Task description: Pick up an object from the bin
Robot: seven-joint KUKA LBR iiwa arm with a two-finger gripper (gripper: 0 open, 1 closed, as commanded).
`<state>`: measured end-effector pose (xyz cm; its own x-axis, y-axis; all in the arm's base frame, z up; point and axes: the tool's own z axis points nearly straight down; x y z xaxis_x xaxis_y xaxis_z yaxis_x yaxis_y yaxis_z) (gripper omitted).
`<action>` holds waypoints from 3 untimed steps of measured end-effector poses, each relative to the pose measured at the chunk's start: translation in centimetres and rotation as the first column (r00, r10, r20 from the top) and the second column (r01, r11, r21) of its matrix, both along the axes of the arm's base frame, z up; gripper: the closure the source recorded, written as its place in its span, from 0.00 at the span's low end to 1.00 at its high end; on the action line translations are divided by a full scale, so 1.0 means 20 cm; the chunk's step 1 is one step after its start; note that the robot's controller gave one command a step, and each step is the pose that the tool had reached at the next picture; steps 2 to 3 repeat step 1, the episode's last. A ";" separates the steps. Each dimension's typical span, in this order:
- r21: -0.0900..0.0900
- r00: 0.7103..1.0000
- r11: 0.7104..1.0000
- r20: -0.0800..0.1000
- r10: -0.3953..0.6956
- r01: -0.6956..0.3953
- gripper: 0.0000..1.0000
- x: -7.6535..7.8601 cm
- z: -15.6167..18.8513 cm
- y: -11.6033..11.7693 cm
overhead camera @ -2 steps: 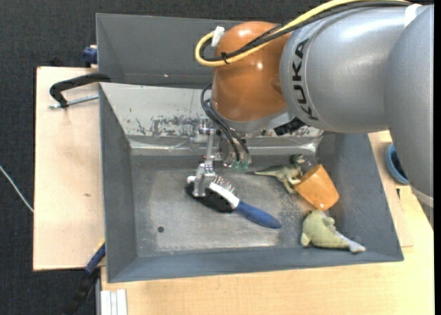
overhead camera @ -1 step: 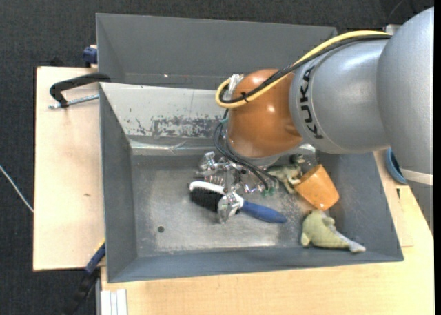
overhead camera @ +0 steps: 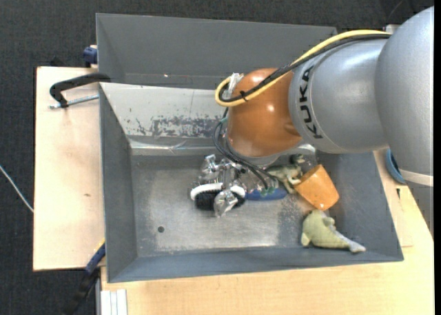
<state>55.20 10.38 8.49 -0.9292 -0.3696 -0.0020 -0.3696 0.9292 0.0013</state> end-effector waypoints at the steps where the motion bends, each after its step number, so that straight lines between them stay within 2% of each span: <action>1: 0.001 1.000 1.000 0.012 0.015 -0.015 1.00 0.04 0.64 -0.01; 3: 0.001 1.000 1.000 0.012 0.015 -0.015 1.00 0.04 0.64 -0.01</action>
Offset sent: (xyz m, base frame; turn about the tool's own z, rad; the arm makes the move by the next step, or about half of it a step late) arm 0.0062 -0.0025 0.1230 -0.0156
